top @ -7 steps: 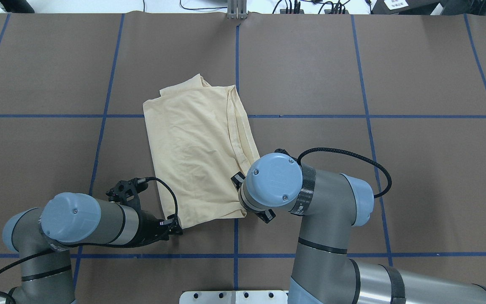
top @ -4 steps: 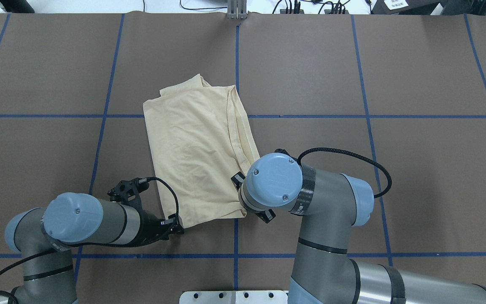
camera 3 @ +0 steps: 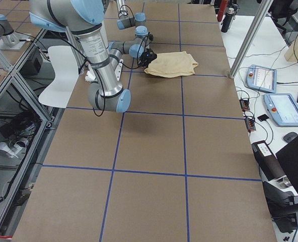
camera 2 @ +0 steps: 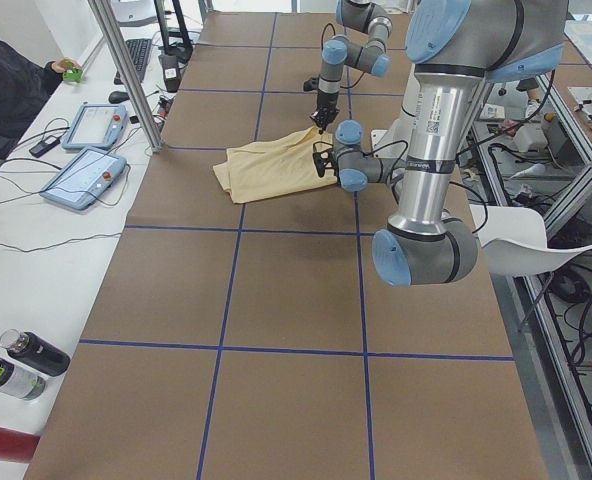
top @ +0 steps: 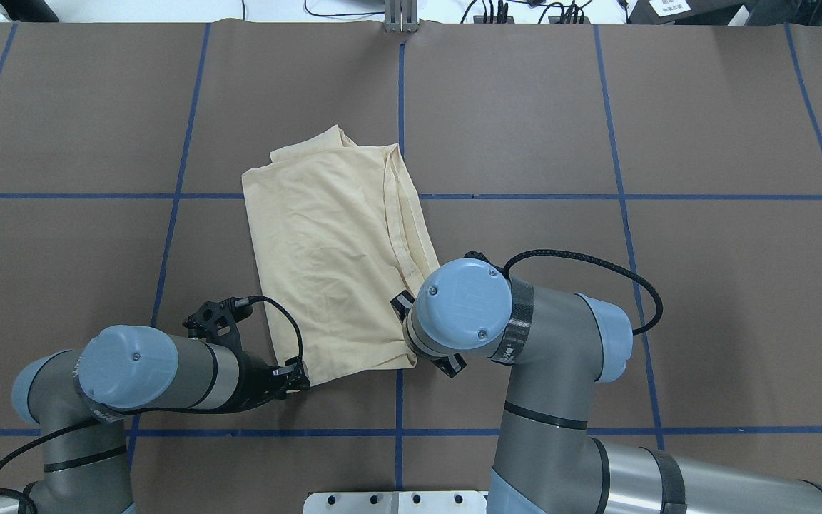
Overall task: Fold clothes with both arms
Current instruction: 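Lift the near edge with both grippers and fold it over the shirt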
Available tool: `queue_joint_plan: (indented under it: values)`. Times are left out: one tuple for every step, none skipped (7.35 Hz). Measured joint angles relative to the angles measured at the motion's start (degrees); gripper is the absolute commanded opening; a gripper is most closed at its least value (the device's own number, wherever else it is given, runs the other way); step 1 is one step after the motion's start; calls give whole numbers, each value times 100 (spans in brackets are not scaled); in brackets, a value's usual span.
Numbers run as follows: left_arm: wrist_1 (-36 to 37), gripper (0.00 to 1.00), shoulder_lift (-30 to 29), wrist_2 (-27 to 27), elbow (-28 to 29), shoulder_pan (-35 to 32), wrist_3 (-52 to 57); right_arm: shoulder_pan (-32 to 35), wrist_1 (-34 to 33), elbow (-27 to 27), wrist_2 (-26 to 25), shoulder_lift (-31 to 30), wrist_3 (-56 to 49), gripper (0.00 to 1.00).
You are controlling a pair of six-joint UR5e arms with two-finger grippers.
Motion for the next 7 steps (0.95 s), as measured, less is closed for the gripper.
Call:
queue_joint_plan:
  values:
    - [2,0,-31,28,7,-1,-14,-2,0,0,0,0,0,0]
    - [2,0,-54,32,6,-2,-14,-2,0,0,0,0,0,0]
    - [0,0,-65,25,-10,-5,3,-2,0,6,0,-7,0,0]
    - [-1,0,-66,6,-47,-8,27,-17,-2,68,1,-49,0,0]
    - [4,0,-63,-38,-150,-16,44,-98,-64,313,3,-191,0,0]
    - [13,0,-43,-148,-348,-22,53,-254,-263,723,-7,-379,0,0]
    - [21,0,-11,-287,-615,-19,57,-448,-595,1187,-65,-499,0,0]
